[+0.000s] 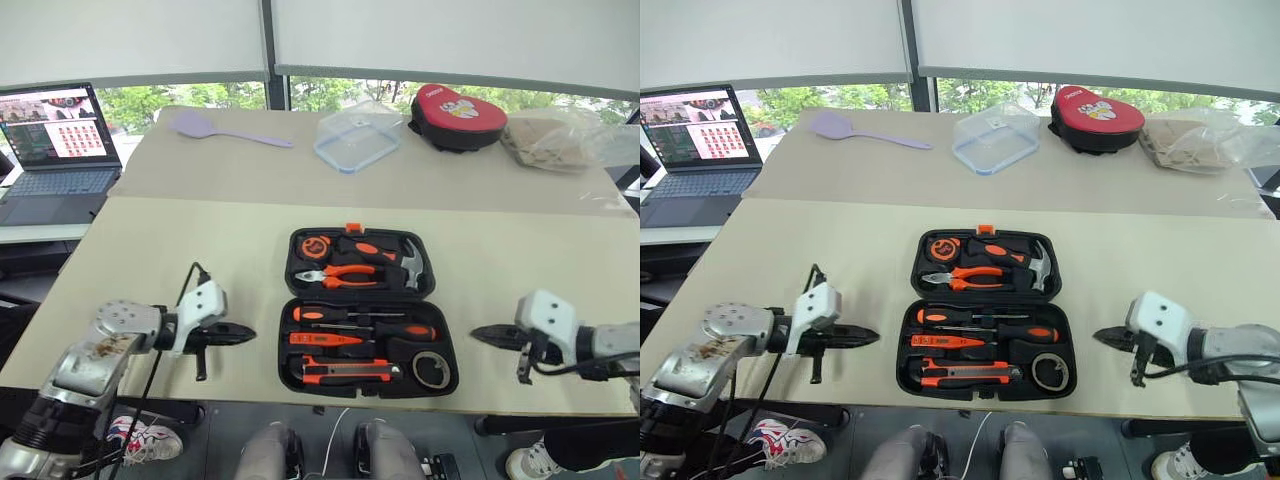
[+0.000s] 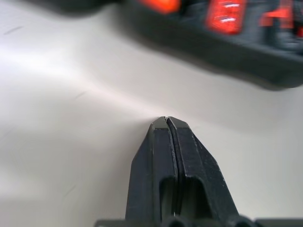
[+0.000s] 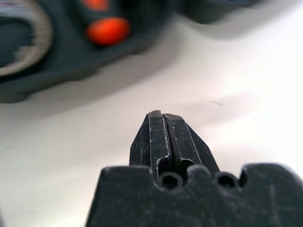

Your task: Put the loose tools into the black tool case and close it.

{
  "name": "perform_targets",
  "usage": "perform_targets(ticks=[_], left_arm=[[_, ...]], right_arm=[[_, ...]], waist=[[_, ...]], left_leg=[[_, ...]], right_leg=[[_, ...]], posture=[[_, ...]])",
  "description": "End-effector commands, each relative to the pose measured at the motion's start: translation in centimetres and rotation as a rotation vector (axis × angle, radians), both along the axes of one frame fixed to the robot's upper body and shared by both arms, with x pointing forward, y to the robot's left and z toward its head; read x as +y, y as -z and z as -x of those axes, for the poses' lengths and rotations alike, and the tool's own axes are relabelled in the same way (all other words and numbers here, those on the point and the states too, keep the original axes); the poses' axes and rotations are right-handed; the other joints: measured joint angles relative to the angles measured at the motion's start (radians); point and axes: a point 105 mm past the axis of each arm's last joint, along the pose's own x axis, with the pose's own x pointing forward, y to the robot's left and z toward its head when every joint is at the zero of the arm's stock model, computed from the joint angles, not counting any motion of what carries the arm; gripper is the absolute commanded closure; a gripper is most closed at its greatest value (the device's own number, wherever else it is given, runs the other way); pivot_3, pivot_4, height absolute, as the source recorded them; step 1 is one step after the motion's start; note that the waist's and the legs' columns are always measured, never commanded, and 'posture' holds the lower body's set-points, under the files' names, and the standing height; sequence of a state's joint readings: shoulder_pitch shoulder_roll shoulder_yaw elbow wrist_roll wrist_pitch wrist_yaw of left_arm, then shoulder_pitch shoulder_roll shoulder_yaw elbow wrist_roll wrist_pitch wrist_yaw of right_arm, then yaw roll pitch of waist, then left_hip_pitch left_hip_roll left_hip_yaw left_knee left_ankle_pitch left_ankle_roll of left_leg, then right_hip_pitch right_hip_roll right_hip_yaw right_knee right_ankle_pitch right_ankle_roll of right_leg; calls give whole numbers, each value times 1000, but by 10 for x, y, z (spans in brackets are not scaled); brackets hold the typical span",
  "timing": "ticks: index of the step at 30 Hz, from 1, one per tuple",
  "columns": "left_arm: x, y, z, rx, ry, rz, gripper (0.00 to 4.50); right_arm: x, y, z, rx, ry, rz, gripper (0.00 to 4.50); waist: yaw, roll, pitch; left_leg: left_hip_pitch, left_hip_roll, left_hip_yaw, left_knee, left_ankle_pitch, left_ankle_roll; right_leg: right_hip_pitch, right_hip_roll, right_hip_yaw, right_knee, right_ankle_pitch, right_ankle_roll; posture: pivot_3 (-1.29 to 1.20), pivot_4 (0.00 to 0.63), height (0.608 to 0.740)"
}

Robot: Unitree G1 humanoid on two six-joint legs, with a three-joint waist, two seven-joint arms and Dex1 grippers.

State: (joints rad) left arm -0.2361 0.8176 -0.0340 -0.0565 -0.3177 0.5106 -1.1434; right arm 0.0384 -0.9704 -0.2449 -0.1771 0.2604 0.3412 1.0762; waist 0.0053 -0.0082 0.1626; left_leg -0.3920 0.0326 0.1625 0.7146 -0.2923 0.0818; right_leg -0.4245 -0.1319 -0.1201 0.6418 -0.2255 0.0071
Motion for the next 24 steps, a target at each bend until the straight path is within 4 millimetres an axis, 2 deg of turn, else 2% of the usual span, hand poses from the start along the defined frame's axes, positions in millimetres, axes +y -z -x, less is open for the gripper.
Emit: perform_targets(ticks=[1, 4, 7, 13, 20, 21, 22, 23, 24], left_arm=[[5, -35, -44, -4, -249, 162, 2959], [-15, -58, -68, 56, -314, 303, 1749], [-31, -66, -84, 112, -353, 362, 651], [-63, -64, -93, 165, -326, 334, 651], [-88, -38, -90, 194, -266, 217, 651], [-88, -34, -89, 195, -268, 192, 610], [-87, -31, -90, 182, -275, 175, 1055], [-86, -31, -92, 180, -289, 179, 1161], [-85, -32, -94, 182, -302, 194, 1340]], right_arm=[[7, -35, -23, -36, 117, -185, 2979], [17, -52, -51, -53, 193, -290, 1973], [23, -57, -72, -48, 249, -318, 960], [35, -53, -95, 27, 290, -373, 960], [34, -16, -108, 87, 387, -270, 960], [34, -13, -108, 88, 396, -260, 1198], [34, -11, -108, 86, 398, -251, 1508], [35, -12, -107, 87, 395, -256, 1585], [37, -12, -106, 90, 392, -265, 1996]], waist=[[4, -1, 1], [7, -3, 1], [6, -3, 1], [0, -3, 1], [-1, -3, 1], [-3, -3, 1], [-4, -3, 1], [-5, -3, 1], [-5, -3, 1]], left_leg=[[0, 0, -1, 0, 1, -1], [-2, -1, -1, 1, 3, 1], [-5, -2, -1, 2, 4, 3], [-9, -4, 1, 0, 4, 3], [-9, -4, 1, 0, 4, 2], [-10, -4, 1, 0, 4, 2], [-8, -4, 2, -1, 4, 2], [-7, -4, 1, -1, 4, 2], [-7, -4, 1, -1, 4, 2]], right_leg=[[1, 1, 0, 0, 1, -1], [0, 3, -2, 1, 4, -3], [-1, 3, -2, 0, 5, -1], [-3, 7, -4, 0, 4, 0], [-3, 7, -4, 0, 4, 1], [-3, 7, -4, 0, 4, 1], [-2, 7, -4, 0, 4, 1], [-1, 7, -4, -1, 4, 1], [-1, 7, -4, -1, 4, 1]], posture=[[0, 150, 731], [0, 150, 731], [0, 150, 731], [0, 150, 731], [0, 150, 731], [0, 150, 731], [0, 150, 731], [0, 150, 731], [0, 150, 731]])
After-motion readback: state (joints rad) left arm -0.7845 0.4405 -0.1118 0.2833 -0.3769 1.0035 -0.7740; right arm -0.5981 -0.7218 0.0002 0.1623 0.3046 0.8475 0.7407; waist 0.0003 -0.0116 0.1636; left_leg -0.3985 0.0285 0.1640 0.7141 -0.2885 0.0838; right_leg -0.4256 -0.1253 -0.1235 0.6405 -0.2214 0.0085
